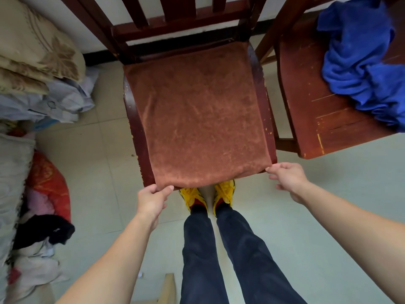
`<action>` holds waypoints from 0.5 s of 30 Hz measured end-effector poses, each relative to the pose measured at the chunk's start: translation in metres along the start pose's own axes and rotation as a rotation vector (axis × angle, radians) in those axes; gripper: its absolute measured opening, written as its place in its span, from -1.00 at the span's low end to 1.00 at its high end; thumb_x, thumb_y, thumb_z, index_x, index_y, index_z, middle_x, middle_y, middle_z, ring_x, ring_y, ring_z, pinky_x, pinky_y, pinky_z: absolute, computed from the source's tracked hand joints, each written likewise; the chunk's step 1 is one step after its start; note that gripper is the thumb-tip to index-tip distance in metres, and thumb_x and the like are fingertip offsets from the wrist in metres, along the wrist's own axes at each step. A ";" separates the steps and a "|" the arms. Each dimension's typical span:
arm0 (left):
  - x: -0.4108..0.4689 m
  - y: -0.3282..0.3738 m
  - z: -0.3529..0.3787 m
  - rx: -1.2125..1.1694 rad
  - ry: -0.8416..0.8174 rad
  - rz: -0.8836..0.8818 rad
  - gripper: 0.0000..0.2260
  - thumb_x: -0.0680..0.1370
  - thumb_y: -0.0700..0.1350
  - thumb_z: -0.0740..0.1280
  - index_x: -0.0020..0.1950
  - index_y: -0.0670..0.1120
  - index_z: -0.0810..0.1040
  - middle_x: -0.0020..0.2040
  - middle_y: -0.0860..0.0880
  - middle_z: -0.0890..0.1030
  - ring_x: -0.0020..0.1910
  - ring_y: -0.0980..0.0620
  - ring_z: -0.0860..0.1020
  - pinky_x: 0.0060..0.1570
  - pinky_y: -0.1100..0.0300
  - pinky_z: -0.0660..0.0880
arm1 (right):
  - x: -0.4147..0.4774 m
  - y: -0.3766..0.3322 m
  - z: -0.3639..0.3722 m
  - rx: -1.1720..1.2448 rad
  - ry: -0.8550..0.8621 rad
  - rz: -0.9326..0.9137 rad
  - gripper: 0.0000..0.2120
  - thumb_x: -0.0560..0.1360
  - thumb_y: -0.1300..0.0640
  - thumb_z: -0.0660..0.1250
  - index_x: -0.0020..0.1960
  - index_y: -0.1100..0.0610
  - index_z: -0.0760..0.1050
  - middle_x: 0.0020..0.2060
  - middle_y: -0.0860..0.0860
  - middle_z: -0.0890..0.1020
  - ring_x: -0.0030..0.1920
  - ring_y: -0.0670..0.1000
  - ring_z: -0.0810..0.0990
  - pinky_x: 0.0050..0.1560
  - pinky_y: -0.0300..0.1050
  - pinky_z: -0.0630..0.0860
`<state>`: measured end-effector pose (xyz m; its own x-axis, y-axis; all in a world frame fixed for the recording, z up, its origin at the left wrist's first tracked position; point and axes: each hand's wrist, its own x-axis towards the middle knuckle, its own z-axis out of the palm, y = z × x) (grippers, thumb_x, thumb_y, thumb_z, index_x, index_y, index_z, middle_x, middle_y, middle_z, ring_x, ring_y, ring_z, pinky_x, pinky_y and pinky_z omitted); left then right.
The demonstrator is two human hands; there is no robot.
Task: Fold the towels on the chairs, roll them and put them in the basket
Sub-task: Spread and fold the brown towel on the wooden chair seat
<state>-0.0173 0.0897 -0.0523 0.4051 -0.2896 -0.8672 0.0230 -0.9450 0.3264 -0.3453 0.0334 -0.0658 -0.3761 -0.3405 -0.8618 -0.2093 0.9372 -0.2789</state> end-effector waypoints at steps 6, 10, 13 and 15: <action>-0.013 0.074 -0.037 -0.023 -0.008 0.167 -0.82 0.46 -0.18 0.46 -0.19 -0.20 0.48 -0.27 -0.02 0.59 -0.27 0.08 0.50 -0.25 0.23 0.42 | -0.016 -0.068 -0.028 0.047 0.055 -0.240 -0.89 0.40 0.12 0.41 -0.30 0.10 0.61 -0.28 -0.01 0.68 -0.16 -0.01 0.66 -0.38 -0.21 0.43; 0.005 0.129 -0.037 -0.089 0.038 0.202 -0.69 0.47 -0.21 0.45 -0.33 -0.07 0.35 -0.42 -0.01 0.50 -0.47 0.10 0.44 -0.45 0.27 0.35 | -0.004 -0.132 -0.010 0.074 0.044 -0.322 -0.87 0.42 0.12 0.41 -0.31 0.09 0.58 -0.39 -0.01 0.58 -0.43 -0.09 0.50 -0.54 -0.33 0.39; 0.029 0.150 -0.028 -0.121 0.124 0.203 -0.80 0.48 -0.20 0.44 -0.23 -0.06 0.43 -0.23 -0.07 0.51 -0.38 0.09 0.40 -0.26 0.20 0.41 | 0.011 -0.163 0.011 0.056 0.033 -0.363 -0.86 0.45 0.14 0.40 -0.28 0.05 0.56 -0.38 -0.03 0.57 -0.39 -0.10 0.52 -0.53 -0.32 0.43; 0.040 0.148 -0.022 -0.135 0.185 0.186 -0.84 0.47 -0.17 0.45 -0.01 -0.10 0.52 -0.10 -0.08 0.56 -0.35 0.11 0.45 -0.09 0.16 0.49 | 0.018 -0.165 0.019 0.015 0.021 -0.378 -0.89 0.47 0.14 0.39 -0.22 0.00 0.56 -0.31 -0.05 0.60 -0.34 -0.12 0.54 -0.48 -0.29 0.49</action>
<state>0.0221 -0.0581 -0.0309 0.5736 -0.4110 -0.7085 0.0497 -0.8459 0.5309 -0.3003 -0.1261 -0.0439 -0.2938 -0.6636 -0.6880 -0.3237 0.7463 -0.5816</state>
